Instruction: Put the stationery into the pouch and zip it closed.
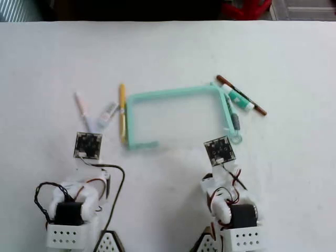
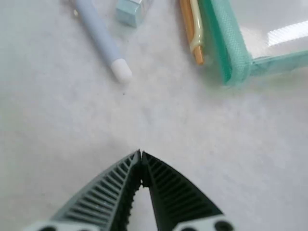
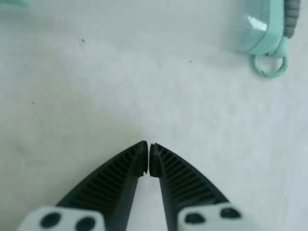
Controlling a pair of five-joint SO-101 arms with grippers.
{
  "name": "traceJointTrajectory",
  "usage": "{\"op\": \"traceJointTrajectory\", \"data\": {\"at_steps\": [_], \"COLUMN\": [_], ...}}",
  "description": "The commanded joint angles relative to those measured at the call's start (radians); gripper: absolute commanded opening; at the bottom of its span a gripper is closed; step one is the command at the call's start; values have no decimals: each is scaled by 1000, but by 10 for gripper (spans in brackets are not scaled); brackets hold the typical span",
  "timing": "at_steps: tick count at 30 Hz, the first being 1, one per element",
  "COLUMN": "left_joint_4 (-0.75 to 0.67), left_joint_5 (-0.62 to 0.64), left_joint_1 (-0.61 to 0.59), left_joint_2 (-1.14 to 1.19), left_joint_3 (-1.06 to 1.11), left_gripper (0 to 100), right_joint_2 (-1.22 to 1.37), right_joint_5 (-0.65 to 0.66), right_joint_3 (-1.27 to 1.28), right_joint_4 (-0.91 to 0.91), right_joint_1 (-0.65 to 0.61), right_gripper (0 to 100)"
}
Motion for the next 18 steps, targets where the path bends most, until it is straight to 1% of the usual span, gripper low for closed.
{"op": "traceJointTrajectory", "data": {"at_steps": [1,4,6,9,12,14,16,18], "left_joint_4": [6,-26,-132,-284,-382,-459,-443,-420], "left_joint_5": [6,5,9,3,2,2,2,0], "left_joint_1": [12,16,25,21,25,19,-1,-47], "left_joint_2": [5,2,2,2,2,2,2,2], "left_joint_3": [-5,-5,-5,-5,-5,-5,-5,-17], "left_gripper": [25,27,28,28,28,28,28,28], "right_joint_2": [1,1,1,1,1,1,1,1], "right_joint_5": [3,5,6,5,6,9,11,11], "right_joint_3": [8,8,8,8,8,8,8,8], "right_joint_4": [4,-2,-38,-174,-326,-390,-398,-400], "right_joint_1": [-8,-8,-10,-1,10,12,15,13], "right_gripper": [21,24,24,25,25,25,25,25]}}
